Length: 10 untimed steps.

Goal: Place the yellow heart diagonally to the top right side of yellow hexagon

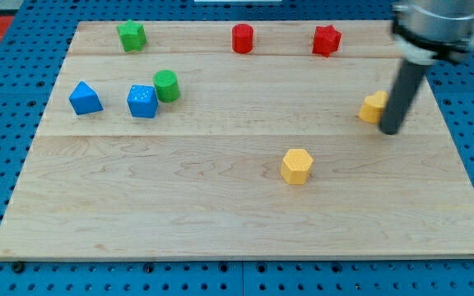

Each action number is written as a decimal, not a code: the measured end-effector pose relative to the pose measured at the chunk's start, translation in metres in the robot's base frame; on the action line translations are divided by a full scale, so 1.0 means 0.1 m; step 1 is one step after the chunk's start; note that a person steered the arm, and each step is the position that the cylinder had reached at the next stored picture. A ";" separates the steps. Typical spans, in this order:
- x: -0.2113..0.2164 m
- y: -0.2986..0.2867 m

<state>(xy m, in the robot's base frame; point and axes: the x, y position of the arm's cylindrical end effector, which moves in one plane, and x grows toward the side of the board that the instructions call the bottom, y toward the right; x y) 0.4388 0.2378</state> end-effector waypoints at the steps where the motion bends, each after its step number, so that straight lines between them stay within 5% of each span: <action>1: -0.30 0.25; 3: -0.38 -0.64; 6: -1.04 -0.86; 10: -0.87 -1.08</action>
<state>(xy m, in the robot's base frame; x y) 0.3521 0.1302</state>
